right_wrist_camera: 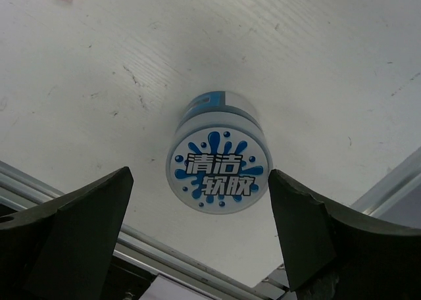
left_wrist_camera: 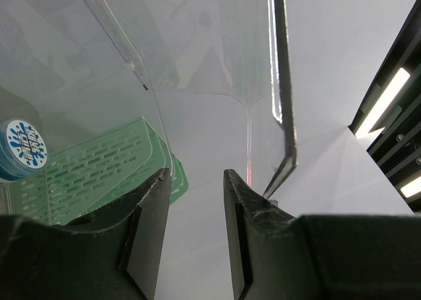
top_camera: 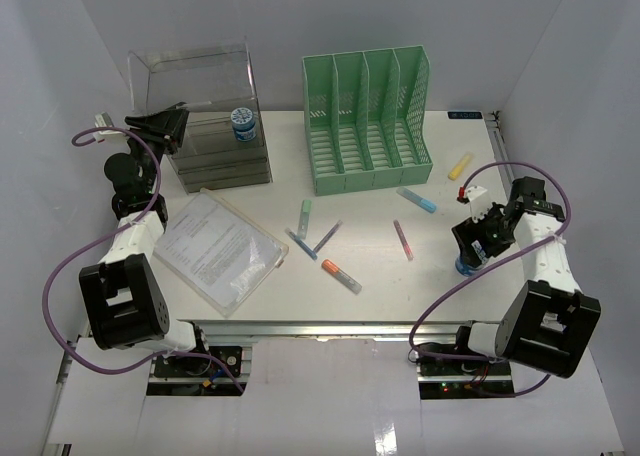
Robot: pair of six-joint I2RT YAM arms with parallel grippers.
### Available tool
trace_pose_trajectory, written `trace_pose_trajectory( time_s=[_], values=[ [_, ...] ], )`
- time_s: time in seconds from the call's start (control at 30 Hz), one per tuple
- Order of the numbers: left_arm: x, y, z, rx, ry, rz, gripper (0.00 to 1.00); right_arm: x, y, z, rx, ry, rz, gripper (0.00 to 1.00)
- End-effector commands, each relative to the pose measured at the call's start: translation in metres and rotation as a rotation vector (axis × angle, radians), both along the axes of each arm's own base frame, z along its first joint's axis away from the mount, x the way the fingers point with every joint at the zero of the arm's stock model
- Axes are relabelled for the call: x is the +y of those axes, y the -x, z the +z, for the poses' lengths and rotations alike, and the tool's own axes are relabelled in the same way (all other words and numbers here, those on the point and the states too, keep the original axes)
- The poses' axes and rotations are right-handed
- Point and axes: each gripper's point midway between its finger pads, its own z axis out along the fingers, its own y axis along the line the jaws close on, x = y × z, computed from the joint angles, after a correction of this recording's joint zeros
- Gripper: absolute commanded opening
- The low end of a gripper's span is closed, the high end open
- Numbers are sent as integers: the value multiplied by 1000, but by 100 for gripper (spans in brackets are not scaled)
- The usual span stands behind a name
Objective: Organize the desk
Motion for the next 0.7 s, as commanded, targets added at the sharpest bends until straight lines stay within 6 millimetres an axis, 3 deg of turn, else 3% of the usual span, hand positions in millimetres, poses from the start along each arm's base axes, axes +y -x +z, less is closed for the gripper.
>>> trace_pose_trajectory(
  time_s=[0.0, 0.17, 0.33, 0.53, 0.67],
  values=[
    [-1, 9, 19, -61, -26, -1, 49, 11, -12, 1, -2, -88, -9, 90],
    [-2, 9, 18, -60, -30, -1, 49, -5, -23, -6, -56, -9, -43, 90],
    [-1, 9, 14, -53, -23, -2, 49, -11, -21, -12, -70, 35, -40, 90],
    [-1, 9, 15, -53, -26, -2, 49, -10, -23, 7, -136, 50, -14, 90],
    [-1, 8, 14, -53, -24, -4, 49, -25, -26, 20, -172, 122, -75, 90]
  ],
)
